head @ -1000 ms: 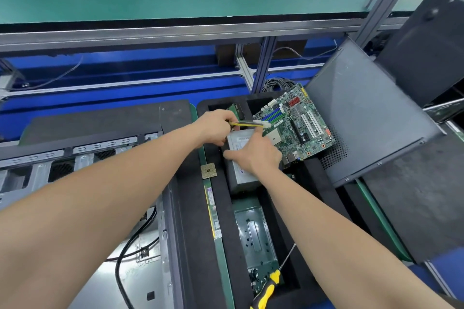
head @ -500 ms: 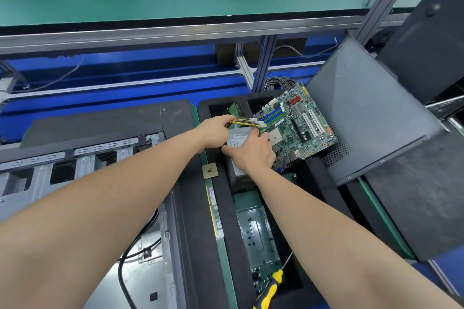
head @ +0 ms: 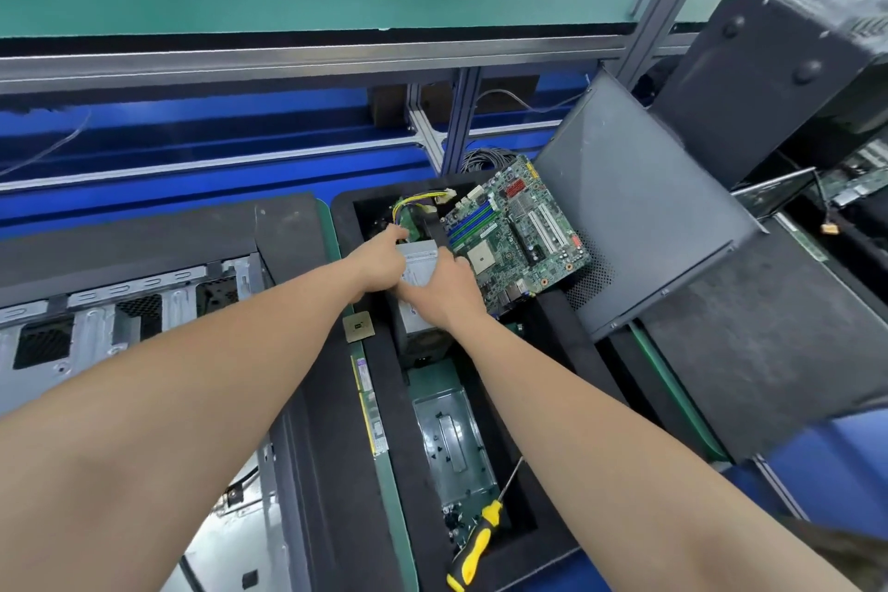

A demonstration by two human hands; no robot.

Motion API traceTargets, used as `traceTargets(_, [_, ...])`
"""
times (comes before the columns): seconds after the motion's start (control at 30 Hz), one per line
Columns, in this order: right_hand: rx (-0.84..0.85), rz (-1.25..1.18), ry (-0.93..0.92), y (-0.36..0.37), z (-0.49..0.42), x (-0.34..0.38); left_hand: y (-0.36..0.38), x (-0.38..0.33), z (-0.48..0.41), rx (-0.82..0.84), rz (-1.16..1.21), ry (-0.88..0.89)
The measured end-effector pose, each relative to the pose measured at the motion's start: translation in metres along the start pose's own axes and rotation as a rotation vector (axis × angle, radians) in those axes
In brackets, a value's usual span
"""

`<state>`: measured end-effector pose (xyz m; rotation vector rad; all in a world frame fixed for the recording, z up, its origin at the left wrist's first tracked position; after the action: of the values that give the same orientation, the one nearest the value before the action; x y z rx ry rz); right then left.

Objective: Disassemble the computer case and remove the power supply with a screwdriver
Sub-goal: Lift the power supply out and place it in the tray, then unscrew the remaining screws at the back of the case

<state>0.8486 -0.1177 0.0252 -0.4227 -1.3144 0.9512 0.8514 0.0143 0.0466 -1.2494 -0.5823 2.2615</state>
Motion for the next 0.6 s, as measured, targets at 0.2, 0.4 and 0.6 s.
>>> traceTargets(0.2, [-0.011, -0.032, -0.053, -0.009, 0.006, 0.002, 0.004, -0.001, 0.005, -0.111, 0.025, -0.045])
traceTargets(0.4, [-0.065, -0.023, -0.113, -0.026, 0.024, 0.004, 0.009, -0.007, 0.028, -0.172, 0.02, -0.042])
traceTargets(0.6, [-0.079, -0.043, -0.182, -0.047, 0.059, 0.005, 0.025, -0.015, 0.078, -0.307, 0.064, -0.013])
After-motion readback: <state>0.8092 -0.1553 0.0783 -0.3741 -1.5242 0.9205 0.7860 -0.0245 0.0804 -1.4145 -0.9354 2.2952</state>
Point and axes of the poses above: each hand's wrist, its own z-axis away from the middle knuckle, its own y-axis out of the palm, x = y × z, the point moved 3 cm from there along -z, towards the middle knuckle, and after that the axes turned 6 degrees about -y, right-handed, at the moved point
